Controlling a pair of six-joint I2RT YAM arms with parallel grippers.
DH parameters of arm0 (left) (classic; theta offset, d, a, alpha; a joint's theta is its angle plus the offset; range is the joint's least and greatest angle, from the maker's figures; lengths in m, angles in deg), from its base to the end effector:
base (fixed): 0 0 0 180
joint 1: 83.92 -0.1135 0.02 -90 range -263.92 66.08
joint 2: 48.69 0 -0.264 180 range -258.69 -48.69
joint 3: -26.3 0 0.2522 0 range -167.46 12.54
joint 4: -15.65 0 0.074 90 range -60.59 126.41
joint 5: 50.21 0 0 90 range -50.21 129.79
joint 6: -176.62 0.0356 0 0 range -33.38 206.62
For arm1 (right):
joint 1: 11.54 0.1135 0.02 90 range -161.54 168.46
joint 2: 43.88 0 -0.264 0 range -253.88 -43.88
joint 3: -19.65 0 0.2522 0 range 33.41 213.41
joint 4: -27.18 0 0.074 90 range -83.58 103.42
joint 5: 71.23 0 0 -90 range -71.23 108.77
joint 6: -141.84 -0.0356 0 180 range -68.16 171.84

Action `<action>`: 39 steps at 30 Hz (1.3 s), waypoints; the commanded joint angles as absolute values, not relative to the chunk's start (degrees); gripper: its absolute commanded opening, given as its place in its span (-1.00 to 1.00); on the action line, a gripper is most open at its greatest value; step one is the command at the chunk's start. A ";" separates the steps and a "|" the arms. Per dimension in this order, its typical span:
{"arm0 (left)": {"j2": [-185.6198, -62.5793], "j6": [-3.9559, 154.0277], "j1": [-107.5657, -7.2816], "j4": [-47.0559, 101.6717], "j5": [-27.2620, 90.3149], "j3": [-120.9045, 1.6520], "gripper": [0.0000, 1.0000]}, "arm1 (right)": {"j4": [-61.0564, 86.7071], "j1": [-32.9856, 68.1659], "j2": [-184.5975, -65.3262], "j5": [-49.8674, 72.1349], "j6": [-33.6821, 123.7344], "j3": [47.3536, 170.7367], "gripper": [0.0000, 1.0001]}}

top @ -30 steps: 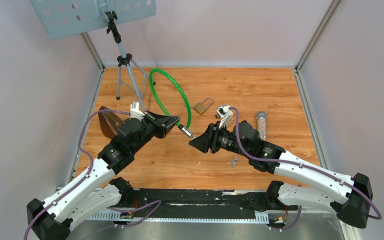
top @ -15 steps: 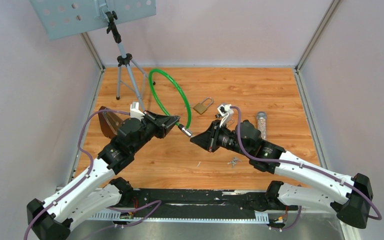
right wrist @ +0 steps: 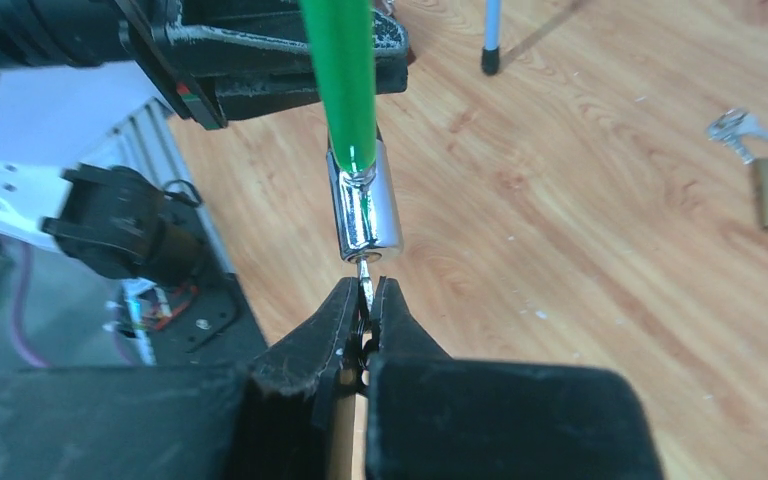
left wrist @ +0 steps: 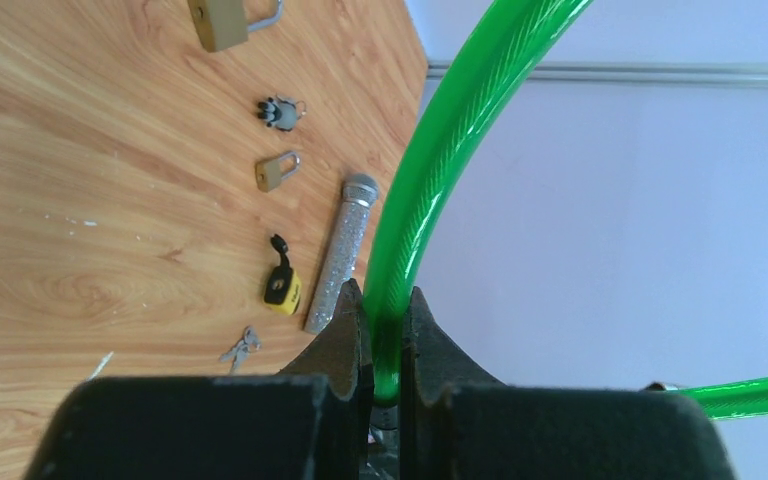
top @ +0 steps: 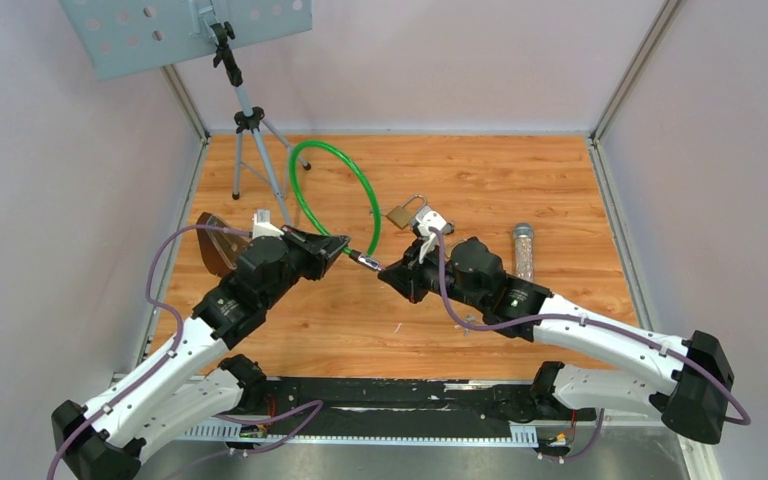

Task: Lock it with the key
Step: Lock the lock.

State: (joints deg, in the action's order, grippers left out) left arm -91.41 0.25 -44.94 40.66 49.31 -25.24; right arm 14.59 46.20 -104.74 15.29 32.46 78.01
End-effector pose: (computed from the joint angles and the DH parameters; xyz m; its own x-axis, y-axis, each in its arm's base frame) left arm 0.1437 -0.1087 0.3008 -0.5096 -0.8537 -0.1068 -0.1849 0.2299 -0.9555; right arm 0.1312 0.2119 0.3046 -0.4216 -0.0473 -0.9056 -0.7796 0.5289 0.3353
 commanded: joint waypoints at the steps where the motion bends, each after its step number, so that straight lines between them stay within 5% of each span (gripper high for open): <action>1: -91.20 1.13 -44.80 39.54 50.81 -28.94 -1.00 | 21.06 46.21 -104.80 22.66 49.84 78.44 -1.00; 15: -93.90 1.68 -44.79 38.67 54.30 -29.58 -1.00 | 31.22 50.50 -105.31 27.61 74.11 74.86 -1.00; 39: -90.79 8.05 -47.98 39.33 59.39 -29.12 -1.00 | 6.26 50.34 -93.86 14.27 63.48 77.57 -1.00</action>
State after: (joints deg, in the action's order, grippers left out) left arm -92.64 3.75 -44.33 40.94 49.00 -27.31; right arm 12.86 50.64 -97.35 16.12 66.71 74.71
